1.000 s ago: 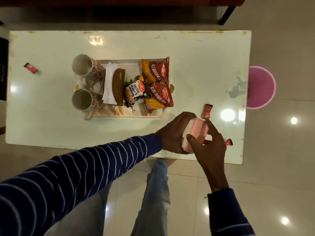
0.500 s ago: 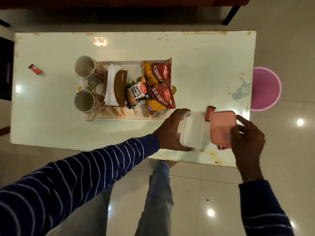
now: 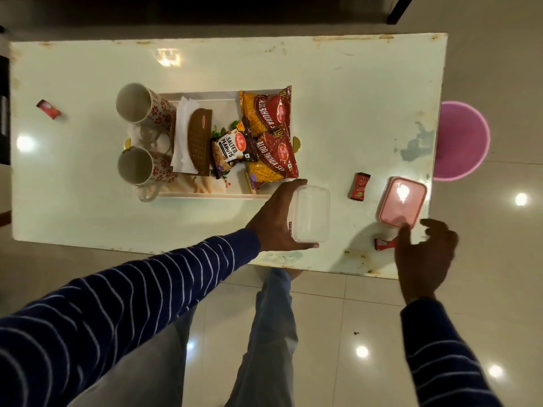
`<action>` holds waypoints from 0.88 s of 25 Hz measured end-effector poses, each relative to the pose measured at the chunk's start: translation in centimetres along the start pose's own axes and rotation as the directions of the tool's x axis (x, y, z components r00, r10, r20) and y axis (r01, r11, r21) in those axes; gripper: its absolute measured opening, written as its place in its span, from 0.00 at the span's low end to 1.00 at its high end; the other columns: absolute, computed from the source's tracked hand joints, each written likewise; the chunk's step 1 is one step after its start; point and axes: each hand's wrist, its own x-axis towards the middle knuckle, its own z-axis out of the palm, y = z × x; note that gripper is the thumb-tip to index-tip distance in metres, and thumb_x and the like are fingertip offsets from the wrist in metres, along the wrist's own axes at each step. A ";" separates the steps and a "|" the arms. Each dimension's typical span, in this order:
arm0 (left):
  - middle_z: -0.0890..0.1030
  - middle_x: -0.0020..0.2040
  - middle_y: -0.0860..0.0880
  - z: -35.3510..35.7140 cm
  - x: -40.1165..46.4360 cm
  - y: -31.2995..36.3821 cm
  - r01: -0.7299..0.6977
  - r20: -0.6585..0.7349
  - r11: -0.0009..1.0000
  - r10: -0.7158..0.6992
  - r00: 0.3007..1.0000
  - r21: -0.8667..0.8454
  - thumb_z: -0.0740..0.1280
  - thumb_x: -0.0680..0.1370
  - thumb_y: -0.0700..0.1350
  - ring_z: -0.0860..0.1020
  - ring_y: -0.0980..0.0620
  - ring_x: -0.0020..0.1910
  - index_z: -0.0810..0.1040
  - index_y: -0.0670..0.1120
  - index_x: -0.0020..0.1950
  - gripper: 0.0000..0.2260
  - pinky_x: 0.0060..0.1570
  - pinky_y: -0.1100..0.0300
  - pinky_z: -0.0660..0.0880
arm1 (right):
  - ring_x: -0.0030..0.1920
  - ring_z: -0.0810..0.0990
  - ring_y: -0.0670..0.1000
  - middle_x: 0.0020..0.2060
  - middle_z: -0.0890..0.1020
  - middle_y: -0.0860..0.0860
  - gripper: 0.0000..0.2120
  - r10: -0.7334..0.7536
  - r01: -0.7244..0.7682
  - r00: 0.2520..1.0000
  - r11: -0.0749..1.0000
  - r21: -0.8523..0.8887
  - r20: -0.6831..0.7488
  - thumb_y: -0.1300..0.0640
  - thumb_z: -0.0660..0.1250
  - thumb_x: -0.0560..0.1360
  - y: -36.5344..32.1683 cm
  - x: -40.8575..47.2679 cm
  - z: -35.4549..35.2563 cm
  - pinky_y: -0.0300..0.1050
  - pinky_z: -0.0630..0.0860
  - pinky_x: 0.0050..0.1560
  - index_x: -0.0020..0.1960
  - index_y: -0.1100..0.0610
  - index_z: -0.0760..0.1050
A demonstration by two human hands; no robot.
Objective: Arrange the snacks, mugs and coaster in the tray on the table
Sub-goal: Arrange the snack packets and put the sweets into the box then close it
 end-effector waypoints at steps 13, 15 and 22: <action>0.65 0.73 0.47 0.3 0.6 -1.1 -0.029 0.014 0.998 0.028 1.000 0.059 0.80 0.60 0.62 0.64 0.54 0.72 0.56 0.46 0.76 0.53 0.69 0.64 0.65 | 0.44 0.81 0.40 0.46 0.83 0.50 0.05 -0.179 0.132 0.978 0.932 0.338 0.110 0.55 0.73 0.76 -4.2 -5.4 1.5 0.22 0.73 0.43 0.50 0.55 0.80; 0.65 0.73 0.45 0.4 0.7 -0.9 -0.025 0.038 0.999 0.024 0.999 0.038 0.81 0.61 0.60 0.64 0.53 0.72 0.56 0.44 0.76 0.53 0.69 0.62 0.65 | 0.45 0.80 0.36 0.47 0.82 0.45 0.08 -0.295 0.216 0.946 0.883 0.416 0.134 0.53 0.74 0.75 -7.0 -6.3 1.6 0.24 0.75 0.42 0.52 0.54 0.80; 0.61 0.75 0.47 0.5 1.0 -0.9 0.067 0.103 0.993 -0.057 0.993 -0.096 0.83 0.61 0.53 0.63 0.52 0.72 0.53 0.47 0.77 0.54 0.69 0.55 0.70 | 0.44 0.81 0.44 0.57 0.81 0.51 0.15 -0.215 0.169 0.972 0.918 0.358 0.092 0.53 0.69 0.79 -8.5 -2.8 2.2 0.26 0.74 0.38 0.64 0.56 0.77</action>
